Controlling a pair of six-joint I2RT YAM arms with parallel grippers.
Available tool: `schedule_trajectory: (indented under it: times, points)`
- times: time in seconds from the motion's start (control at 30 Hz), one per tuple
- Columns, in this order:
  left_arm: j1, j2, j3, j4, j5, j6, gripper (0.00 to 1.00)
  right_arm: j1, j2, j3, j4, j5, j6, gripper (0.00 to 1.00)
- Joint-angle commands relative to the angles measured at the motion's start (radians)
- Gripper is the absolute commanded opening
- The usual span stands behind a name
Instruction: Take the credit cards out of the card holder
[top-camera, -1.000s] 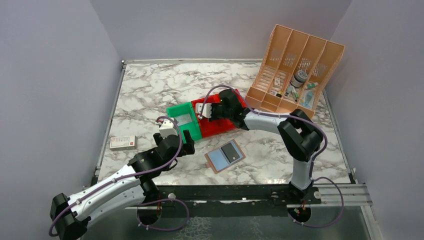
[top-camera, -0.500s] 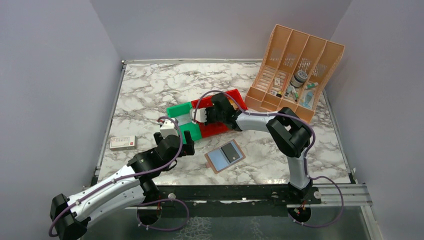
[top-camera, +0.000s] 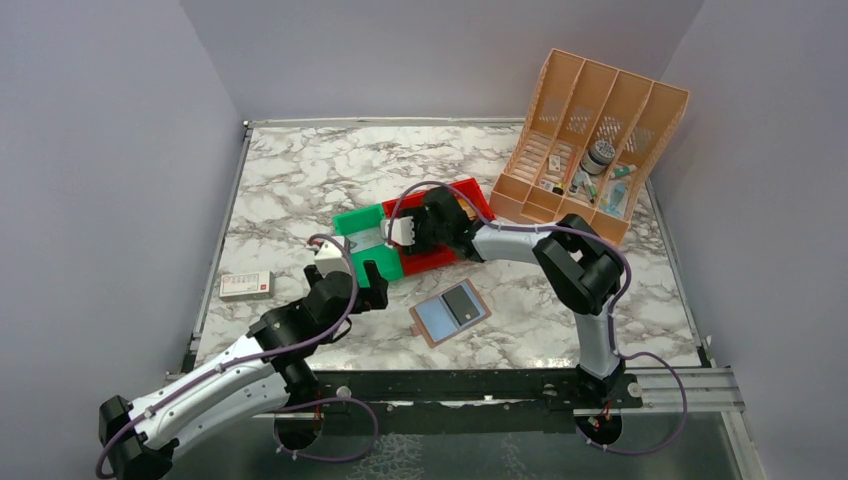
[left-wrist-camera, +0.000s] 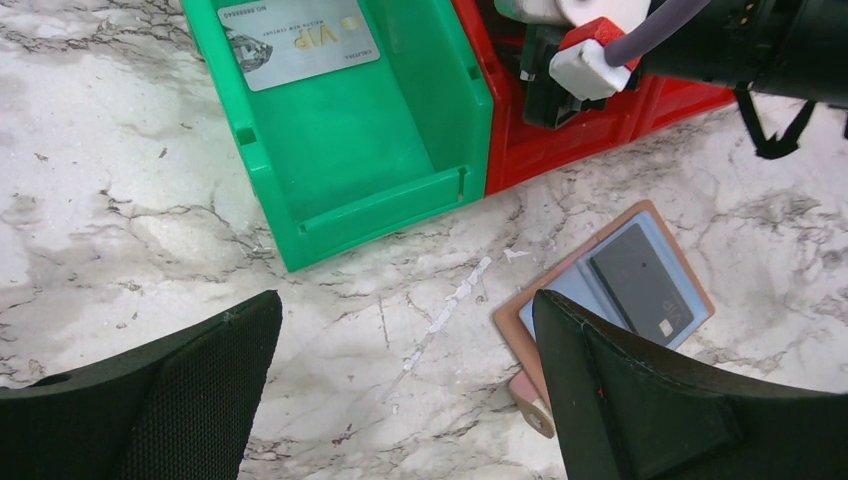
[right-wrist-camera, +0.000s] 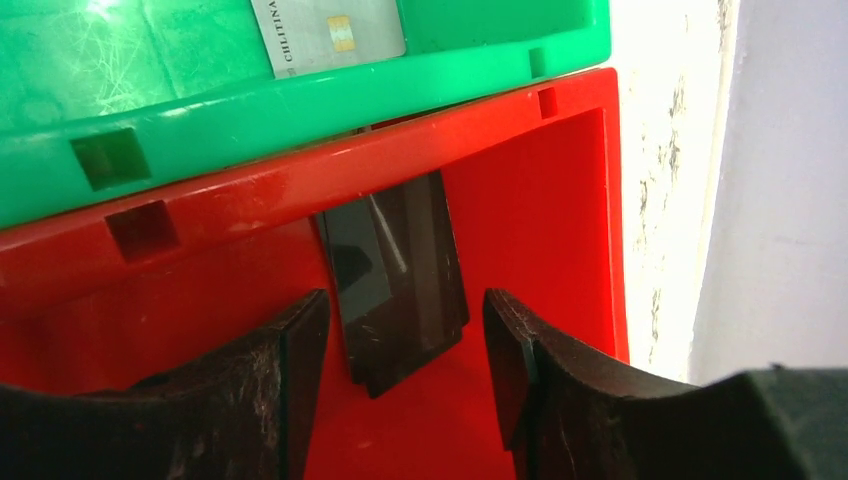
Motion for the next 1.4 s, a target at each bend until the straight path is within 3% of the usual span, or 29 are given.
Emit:
schedule_trajectory:
  times: [0.0,0.3,0.4,0.5,0.6,0.73,0.83,1.03,1.37]
  points:
    - [0.008,-0.070,-0.018,0.024,0.010,-0.011,0.99,0.005,-0.049,-0.020,0.044,0.006,0.044,0.59]
    - [0.008,-0.070,-0.028,0.093,0.094,0.004,0.99,0.005,-0.227,-0.168,0.328,0.027,0.300,0.59]
    - [0.008,-0.019,-0.028,0.151,0.165,0.005,0.99,0.004,-0.331,-0.279,0.456,0.150,0.484,0.59]
    - [0.008,0.048,-0.041,0.246,0.253,0.003,0.99,0.003,-0.453,-0.416,0.509,0.360,0.776,0.65]
    - [0.009,0.127,-0.067,0.387,0.302,-0.049,0.99,0.002,-0.584,-0.537,0.409,0.502,1.101,0.92]
    - [0.007,0.262,-0.088,0.604,0.451,-0.105,0.98,0.001,-0.709,-0.599,0.121,0.515,1.399,0.97]
    - [-0.007,0.358,-0.054,0.632,0.511,-0.098,0.95,0.000,-0.774,-0.634,-0.027,0.448,1.489,0.97]
    - [-0.058,0.473,-0.020,0.660,0.464,-0.151,0.92,0.000,-0.812,-0.665,-0.200,0.334,1.562,0.81]
    - [-0.090,0.685,0.069,0.666,0.435,-0.185,0.82,0.001,-0.747,-0.678,-0.229,0.247,1.529,0.48]
